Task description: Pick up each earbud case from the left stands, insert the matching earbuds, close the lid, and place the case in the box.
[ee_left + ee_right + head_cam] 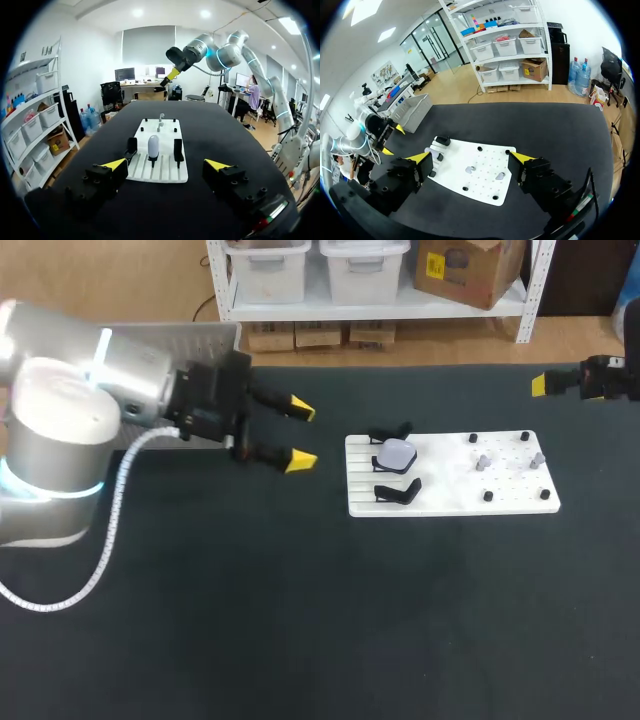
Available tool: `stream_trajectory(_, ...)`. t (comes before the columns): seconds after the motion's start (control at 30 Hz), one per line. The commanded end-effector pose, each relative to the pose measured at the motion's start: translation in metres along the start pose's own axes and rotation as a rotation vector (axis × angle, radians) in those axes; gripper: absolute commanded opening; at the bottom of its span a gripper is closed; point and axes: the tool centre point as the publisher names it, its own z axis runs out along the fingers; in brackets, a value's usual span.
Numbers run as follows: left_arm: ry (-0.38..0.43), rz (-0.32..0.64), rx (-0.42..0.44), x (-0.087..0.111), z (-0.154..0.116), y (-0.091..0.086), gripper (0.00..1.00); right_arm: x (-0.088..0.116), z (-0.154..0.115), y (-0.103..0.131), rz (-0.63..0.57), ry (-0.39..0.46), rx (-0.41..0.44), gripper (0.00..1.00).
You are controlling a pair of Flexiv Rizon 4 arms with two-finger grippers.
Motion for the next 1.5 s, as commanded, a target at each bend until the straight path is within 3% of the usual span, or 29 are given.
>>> stream_trajectory(0.03,-0.004,-0.012,-0.005,0.006,0.024,0.003,1.00,0.000,0.000,-0.001,-0.001,0.000,-0.002,1.00)
stream_trajectory(0.4,0.018,0.009,0.028,0.012,0.047,0.022,1.00,0.000,0.000,-0.001,-0.001,0.000,-0.002,1.00)
stream_trajectory(0.53,0.019,0.009,0.033,0.014,0.055,0.029,0.91,0.000,0.000,-0.001,-0.001,0.000,-0.002,1.00)
stream_trajectory(0.77,0.022,0.007,0.032,0.015,0.071,0.036,0.90,0.000,0.000,-0.001,-0.001,0.000,-0.002,1.00)
stream_trajectory(0.87,0.013,0.014,0.037,0.013,0.077,0.034,0.84,0.000,0.000,-0.001,-0.001,0.000,-0.002,1.00)
stream_trajectory(0.93,0.012,0.018,0.039,0.013,0.081,0.032,0.54,0.000,0.000,-0.001,-0.001,0.000,-0.002,1.00)
stream_trajectory(0.97,0.012,0.018,0.040,0.013,0.082,0.030,0.49,0.000,0.000,-0.001,-0.001,0.000,-0.002,1.00)
stream_trajectory(1.13,0.003,0.018,0.044,0.015,0.087,0.025,0.43,0.000,0.000,-0.001,-0.001,0.000,-0.002,1.00)
stream_trajectory(1.5,-0.003,0.001,0.031,0.020,0.093,0.022,0.44,0.000,0.000,-0.001,-0.001,0.000,-0.002,1.00)
